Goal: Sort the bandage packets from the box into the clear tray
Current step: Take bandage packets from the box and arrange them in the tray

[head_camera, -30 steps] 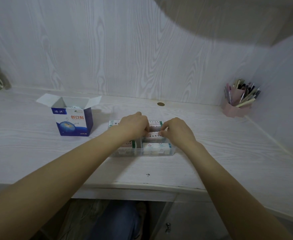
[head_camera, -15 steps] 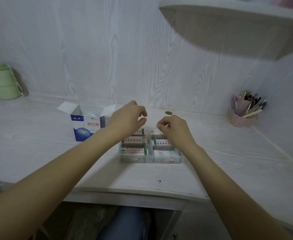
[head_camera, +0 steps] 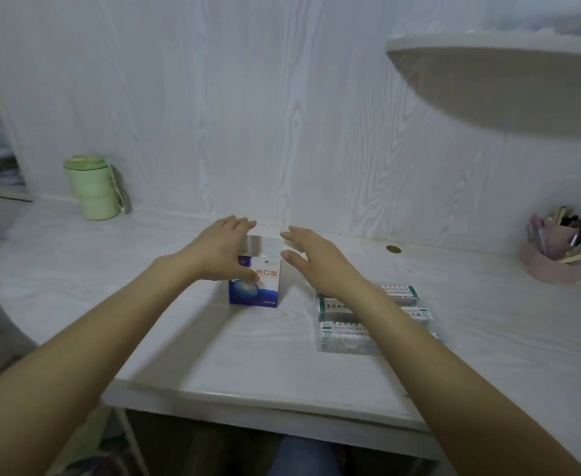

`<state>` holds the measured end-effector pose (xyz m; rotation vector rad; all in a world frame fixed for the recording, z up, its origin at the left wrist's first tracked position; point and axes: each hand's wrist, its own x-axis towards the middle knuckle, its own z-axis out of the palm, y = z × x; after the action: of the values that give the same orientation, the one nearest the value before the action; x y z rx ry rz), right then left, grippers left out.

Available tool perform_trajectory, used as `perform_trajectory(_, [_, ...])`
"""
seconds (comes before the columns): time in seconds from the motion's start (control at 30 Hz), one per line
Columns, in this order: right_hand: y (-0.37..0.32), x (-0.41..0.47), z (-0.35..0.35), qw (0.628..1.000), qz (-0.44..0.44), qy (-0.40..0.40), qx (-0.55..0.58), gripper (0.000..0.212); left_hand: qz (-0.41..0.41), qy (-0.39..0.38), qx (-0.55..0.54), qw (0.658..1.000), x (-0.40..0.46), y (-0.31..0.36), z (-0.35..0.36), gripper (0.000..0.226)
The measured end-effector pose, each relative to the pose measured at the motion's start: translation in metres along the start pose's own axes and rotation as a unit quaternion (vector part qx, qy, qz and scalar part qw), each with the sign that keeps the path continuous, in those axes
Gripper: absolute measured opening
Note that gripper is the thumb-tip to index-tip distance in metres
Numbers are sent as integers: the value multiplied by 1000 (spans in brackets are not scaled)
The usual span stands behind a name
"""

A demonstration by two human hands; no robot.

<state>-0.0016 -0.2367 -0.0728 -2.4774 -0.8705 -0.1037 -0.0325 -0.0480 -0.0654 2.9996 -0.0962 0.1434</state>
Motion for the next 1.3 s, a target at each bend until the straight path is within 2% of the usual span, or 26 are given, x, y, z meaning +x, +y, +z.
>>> perform_trajectory(0.13, [-7, 4, 8, 999, 35, 23, 16, 37, 9, 16, -10, 1000, 1, -13, 7, 92])
perform_trajectory(0.27, [-10, 0, 12, 996, 28, 80, 12, 27, 47, 81, -73, 993, -15, -18, 10, 96])
perform_trajectory(0.37, [-14, -6, 16, 993, 7, 116, -14, 21, 78, 137, -62, 986, -32, -18, 16, 88])
perform_trajectory(0.5, [-23, -10, 22, 993, 17, 88, -76, 27, 114, 181, -43, 976, -47, -16, 25, 83])
perform_trajectory(0.63, [-30, -11, 27, 992, 27, 56, -112, 33, 131, 182, -54, 973, -58, -17, 27, 83])
perform_trajectory(1.03, [-51, -14, 41, 959, 13, 53, -279, 19, 136, 179, -74, 972, -67, -20, 27, 81])
perform_trajectory(1.2, [-58, -8, 46, 953, -7, 48, -298, 21, 131, 174, -76, 973, -68, -19, 26, 81])
perform_trajectory(1.3, [-57, -10, 42, 961, -20, 73, -266, 23, 119, 165, -58, 977, -65, -19, 24, 79])
